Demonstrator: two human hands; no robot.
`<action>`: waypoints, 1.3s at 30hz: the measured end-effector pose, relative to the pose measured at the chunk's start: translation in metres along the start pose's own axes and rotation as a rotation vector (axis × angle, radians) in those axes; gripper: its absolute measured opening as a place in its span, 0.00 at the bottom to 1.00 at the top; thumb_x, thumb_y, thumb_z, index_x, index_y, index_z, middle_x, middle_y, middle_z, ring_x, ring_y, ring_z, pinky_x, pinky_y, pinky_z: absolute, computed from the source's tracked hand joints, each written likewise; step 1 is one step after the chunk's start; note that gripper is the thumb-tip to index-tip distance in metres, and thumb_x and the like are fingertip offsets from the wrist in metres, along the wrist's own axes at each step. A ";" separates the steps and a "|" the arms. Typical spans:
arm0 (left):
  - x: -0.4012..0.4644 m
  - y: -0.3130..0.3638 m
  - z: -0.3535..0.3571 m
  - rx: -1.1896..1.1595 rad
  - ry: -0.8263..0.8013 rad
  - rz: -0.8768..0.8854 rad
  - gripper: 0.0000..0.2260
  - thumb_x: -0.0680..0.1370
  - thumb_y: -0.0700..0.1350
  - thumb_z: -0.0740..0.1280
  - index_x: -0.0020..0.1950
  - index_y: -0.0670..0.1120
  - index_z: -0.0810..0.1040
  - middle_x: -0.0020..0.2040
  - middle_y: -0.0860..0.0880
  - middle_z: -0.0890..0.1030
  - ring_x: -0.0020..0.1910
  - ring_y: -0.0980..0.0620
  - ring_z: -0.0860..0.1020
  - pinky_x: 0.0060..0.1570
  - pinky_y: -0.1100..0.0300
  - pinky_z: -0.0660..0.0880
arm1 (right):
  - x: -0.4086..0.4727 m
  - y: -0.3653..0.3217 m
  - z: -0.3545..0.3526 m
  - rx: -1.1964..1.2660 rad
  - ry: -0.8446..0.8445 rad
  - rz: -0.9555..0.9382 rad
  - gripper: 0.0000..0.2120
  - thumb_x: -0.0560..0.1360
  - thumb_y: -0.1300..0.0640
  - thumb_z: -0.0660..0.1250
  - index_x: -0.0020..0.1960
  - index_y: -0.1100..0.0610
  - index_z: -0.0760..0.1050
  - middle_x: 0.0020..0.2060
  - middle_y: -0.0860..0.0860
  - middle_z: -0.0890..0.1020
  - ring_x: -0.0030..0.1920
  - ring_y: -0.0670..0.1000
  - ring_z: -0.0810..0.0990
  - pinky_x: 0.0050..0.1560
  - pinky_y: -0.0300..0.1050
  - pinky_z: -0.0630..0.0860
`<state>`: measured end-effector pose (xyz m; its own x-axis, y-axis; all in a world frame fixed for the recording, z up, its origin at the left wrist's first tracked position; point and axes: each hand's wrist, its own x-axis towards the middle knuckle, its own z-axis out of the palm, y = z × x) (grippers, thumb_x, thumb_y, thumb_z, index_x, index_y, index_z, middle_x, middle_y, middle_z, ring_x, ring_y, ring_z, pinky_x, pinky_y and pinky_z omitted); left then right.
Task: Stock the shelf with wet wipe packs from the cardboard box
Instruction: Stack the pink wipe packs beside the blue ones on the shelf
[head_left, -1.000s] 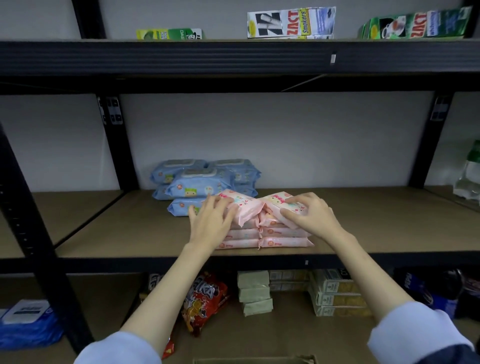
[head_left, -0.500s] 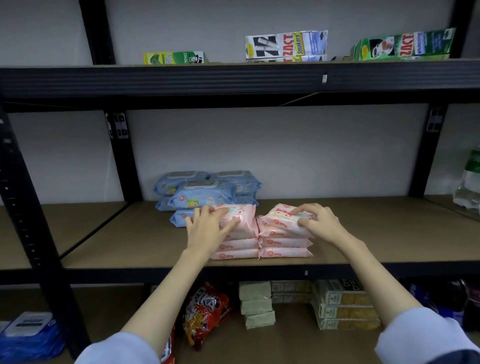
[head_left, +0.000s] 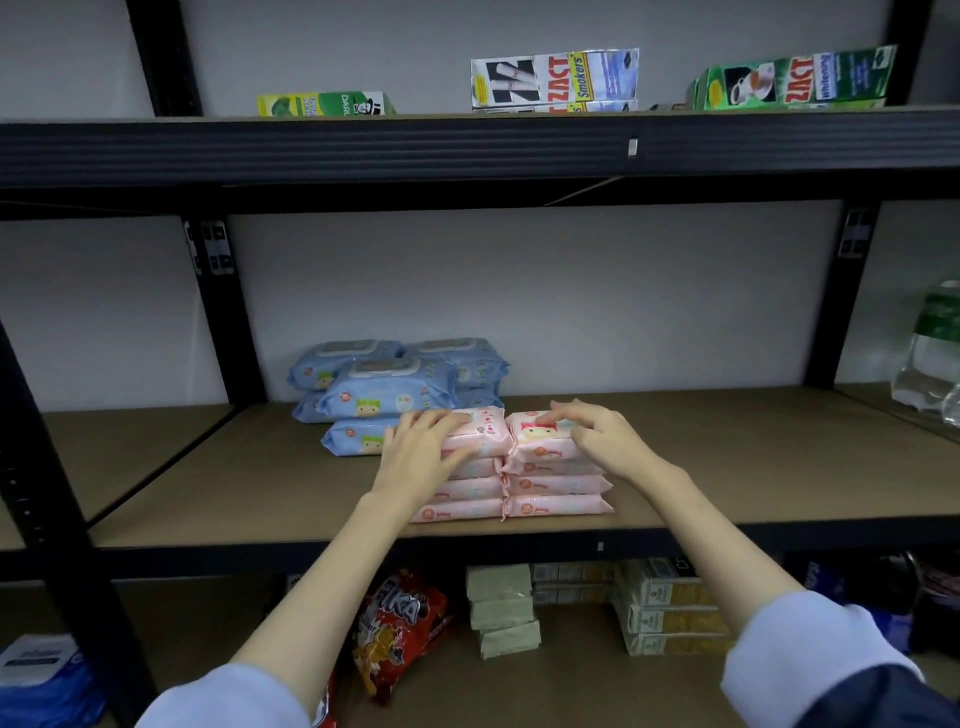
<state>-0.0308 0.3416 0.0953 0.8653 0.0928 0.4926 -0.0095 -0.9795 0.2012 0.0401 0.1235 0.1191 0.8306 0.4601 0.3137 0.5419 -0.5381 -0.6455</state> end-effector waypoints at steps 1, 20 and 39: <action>0.000 0.000 -0.001 0.019 -0.001 0.001 0.21 0.77 0.59 0.59 0.69 0.56 0.67 0.70 0.55 0.67 0.68 0.52 0.62 0.61 0.56 0.59 | 0.001 0.000 0.001 -0.021 0.005 -0.013 0.23 0.72 0.69 0.55 0.56 0.50 0.79 0.68 0.52 0.72 0.72 0.51 0.62 0.69 0.45 0.59; 0.006 -0.007 0.001 0.113 -0.073 0.192 0.23 0.79 0.52 0.59 0.73 0.56 0.59 0.75 0.54 0.60 0.74 0.52 0.57 0.72 0.54 0.51 | 0.007 0.002 0.003 -0.590 -0.130 -0.175 0.27 0.73 0.37 0.61 0.71 0.38 0.61 0.74 0.49 0.61 0.73 0.54 0.59 0.69 0.55 0.59; 0.004 -0.014 -0.001 0.063 -0.038 0.203 0.26 0.77 0.54 0.62 0.74 0.55 0.58 0.77 0.50 0.54 0.76 0.51 0.52 0.72 0.52 0.47 | -0.001 0.015 0.012 -0.620 0.149 -0.219 0.35 0.71 0.34 0.61 0.74 0.41 0.54 0.75 0.50 0.57 0.74 0.54 0.55 0.71 0.58 0.52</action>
<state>-0.0276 0.3554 0.0951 0.8674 -0.1128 0.4847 -0.1550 -0.9868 0.0477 0.0457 0.1234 0.1012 0.6776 0.5262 0.5138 0.6363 -0.7698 -0.0508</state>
